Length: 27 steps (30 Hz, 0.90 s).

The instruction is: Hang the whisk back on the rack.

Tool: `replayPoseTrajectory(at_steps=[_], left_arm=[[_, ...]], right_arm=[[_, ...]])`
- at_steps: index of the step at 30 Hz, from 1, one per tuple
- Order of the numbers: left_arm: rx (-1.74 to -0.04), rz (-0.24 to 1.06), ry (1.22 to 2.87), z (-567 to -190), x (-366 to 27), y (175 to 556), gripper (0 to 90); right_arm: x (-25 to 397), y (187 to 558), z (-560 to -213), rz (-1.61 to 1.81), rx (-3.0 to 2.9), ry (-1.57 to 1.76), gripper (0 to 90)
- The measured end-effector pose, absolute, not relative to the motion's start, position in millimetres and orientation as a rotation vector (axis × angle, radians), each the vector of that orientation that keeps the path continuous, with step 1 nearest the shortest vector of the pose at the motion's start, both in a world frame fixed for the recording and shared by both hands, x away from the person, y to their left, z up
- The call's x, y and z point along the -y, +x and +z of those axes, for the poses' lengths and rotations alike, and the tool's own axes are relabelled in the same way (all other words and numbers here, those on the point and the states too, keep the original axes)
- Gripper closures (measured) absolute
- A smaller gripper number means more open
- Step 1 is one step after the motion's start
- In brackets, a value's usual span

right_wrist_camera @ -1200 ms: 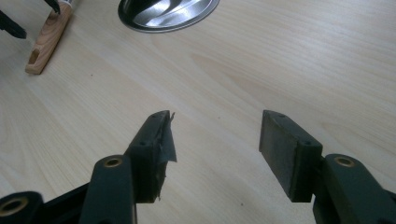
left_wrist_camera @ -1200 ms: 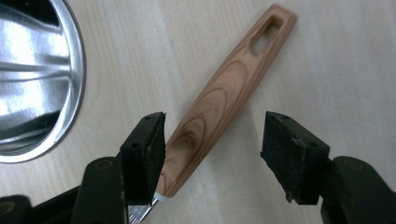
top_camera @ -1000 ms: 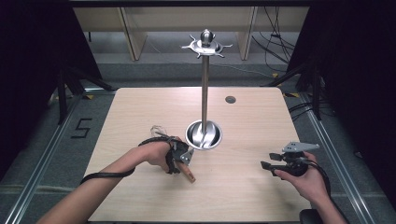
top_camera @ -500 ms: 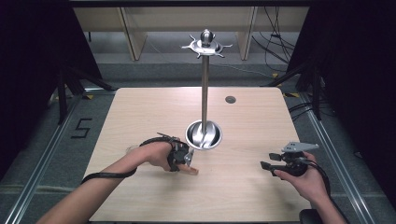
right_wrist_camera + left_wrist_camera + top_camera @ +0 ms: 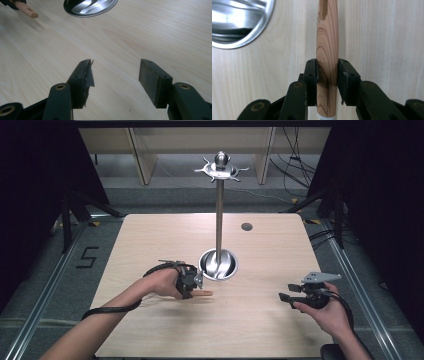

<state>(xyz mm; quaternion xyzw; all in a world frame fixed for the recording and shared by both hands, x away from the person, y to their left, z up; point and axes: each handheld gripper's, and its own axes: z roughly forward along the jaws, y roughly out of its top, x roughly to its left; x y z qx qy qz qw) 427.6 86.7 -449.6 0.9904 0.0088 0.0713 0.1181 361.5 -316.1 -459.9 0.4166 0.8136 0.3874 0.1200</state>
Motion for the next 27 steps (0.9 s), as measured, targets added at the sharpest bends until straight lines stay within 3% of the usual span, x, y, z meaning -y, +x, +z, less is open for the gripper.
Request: replayPoseTrajectory(at_steps=[20, 23, 27], left_arm=[[-0.406, 0.355, 2.548, -401, -127, 420, 70.1], [-0.399, 0.39, 2.496, -397, -130, 423, 70.1], [-0.593, 0.443, 2.349, -389, -137, 416, 70.1]], right_arm=[[315, 362, -461, 1.141, -2.374, 1.215, 44.4], [315, 362, -461, 1.14, -2.373, 1.215, 44.4], [314, 362, -461, 1.135, -2.376, 1.208, 44.4]])
